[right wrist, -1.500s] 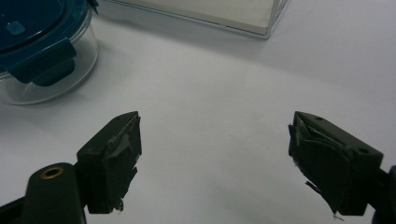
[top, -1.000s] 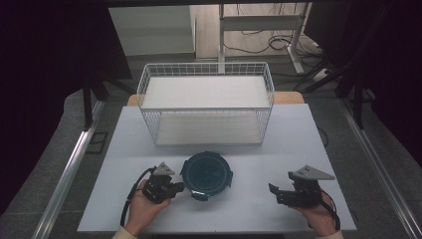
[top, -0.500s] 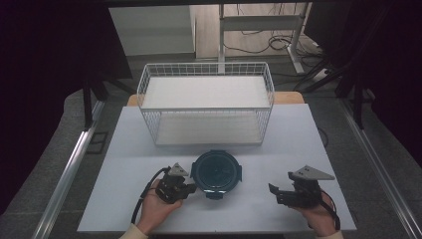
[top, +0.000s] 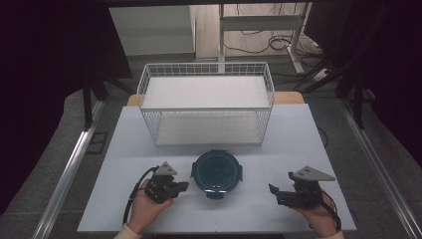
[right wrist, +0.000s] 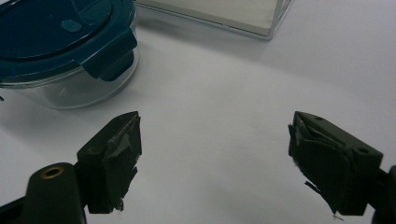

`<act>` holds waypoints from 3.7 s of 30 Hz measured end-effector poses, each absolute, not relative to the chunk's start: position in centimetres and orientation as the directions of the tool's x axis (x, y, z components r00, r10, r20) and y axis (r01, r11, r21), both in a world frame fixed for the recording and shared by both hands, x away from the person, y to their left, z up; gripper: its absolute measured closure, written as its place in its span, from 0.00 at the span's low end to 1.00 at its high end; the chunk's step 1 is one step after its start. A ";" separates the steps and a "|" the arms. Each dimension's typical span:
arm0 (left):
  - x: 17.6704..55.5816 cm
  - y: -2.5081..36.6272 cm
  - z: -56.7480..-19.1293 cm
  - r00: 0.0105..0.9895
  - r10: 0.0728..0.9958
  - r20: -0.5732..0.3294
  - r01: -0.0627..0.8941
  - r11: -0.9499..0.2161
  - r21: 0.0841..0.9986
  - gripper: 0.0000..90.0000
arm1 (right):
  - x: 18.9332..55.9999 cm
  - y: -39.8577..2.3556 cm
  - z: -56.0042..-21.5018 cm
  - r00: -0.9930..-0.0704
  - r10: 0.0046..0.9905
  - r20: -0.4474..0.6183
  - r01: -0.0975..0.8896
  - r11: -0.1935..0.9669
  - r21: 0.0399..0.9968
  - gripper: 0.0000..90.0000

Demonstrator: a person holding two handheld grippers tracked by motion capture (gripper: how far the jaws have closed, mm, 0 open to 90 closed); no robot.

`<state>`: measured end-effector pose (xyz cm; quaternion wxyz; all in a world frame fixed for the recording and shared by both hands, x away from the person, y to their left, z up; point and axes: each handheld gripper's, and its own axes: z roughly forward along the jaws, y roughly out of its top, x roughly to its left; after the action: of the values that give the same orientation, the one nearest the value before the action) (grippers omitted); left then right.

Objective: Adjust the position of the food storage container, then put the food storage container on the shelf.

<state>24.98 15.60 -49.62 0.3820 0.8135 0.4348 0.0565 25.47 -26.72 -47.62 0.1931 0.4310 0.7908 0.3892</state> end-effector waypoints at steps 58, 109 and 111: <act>26.2 18.1 -44.4 0.531 0.739 -0.414 0.664 -0.059 0.745 0.25 | 26.5 -20.1 -42.8 -0.642 0.747 0.172 0.545 0.287 0.788 0.18; 31.8 13.8 -52.1 0.375 0.568 -0.733 0.896 -0.020 0.443 0.31 | 31.0 -16.0 -51.1 -0.358 0.681 0.639 0.877 0.009 0.481 0.19; 31.8 13.8 -52.1 0.375 0.568 -0.733 0.896 -0.019 0.443 0.32 | 31.0 -16.2 -51.1 -0.350 0.673 0.651 0.881 0.000 0.474 0.22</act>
<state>31.78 13.77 -52.06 0.4580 0.6911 0.5296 -0.1791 31.01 -16.21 -51.07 -0.1190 0.5575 0.6969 0.4352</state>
